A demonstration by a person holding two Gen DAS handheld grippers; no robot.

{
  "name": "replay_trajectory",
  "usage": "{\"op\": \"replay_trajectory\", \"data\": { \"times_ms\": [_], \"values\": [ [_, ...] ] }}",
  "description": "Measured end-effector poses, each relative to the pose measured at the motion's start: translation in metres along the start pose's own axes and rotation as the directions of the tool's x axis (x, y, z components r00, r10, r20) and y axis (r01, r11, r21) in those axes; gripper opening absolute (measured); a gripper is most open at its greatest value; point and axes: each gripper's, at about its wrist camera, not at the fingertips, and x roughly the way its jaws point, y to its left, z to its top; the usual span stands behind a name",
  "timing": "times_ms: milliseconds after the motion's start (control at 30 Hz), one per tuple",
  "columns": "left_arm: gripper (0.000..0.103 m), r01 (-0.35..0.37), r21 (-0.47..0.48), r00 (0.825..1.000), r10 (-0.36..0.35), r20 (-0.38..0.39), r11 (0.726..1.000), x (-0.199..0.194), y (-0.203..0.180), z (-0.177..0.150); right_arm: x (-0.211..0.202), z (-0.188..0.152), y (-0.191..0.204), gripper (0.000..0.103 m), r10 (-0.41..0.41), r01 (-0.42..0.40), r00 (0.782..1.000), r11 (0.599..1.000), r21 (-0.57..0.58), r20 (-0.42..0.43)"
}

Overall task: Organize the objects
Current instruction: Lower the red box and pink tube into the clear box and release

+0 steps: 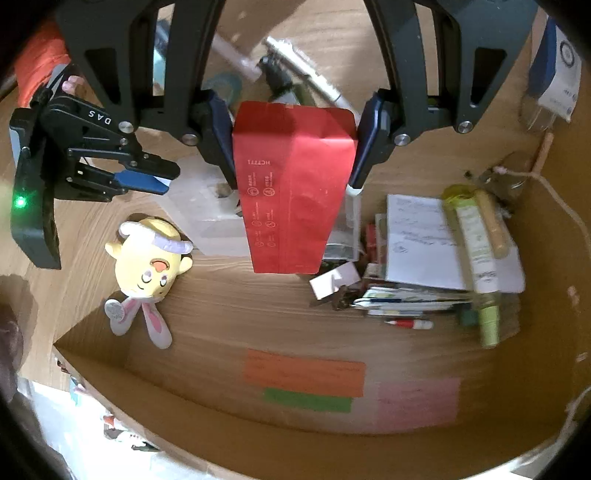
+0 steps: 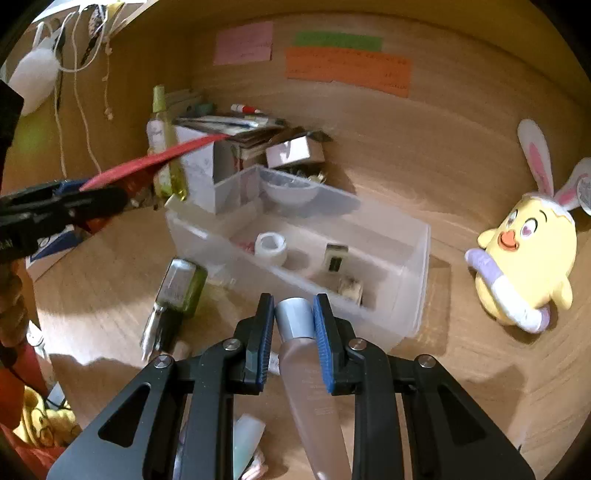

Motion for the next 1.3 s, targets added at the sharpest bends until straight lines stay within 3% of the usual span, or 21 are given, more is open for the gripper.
{"op": "replay_trajectory", "data": {
  "times_ms": [267,533,700,867,1033,1300],
  "values": [
    [0.057,0.016,0.023,0.998,-0.015,-0.069,1.000,0.050,-0.006,0.022,0.019,0.035,-0.018,0.020,-0.004,0.004,1.000,1.000,0.028,0.015],
    [0.057,-0.001,0.028,0.985,0.006,-0.172,1.000,0.107,-0.006,0.030,0.071,0.049,-0.031,0.020,0.009,-0.005,0.997,0.998,0.057,-0.072],
    [0.057,0.001,0.022,0.979,0.003,-0.204,1.000,0.127,-0.002,0.029,0.083,0.055,-0.030,0.020,0.013,-0.010,0.997,0.999,0.043,-0.082],
    [0.057,0.008,0.019,0.977,-0.003,-0.213,1.000,0.130,-0.001,0.028,0.093,0.058,-0.026,0.020,0.008,-0.006,0.995,1.000,0.019,-0.102],
    [0.057,-0.001,0.028,0.984,0.005,-0.175,1.000,0.119,0.000,0.031,0.099,0.062,-0.022,0.020,0.026,-0.024,0.991,1.000,0.020,-0.128],
    [0.057,0.013,0.013,0.990,-0.011,-0.139,1.000,0.098,0.003,0.035,0.073,0.060,-0.031,0.024,0.020,-0.016,0.993,0.999,0.035,-0.119]
  ]
}}
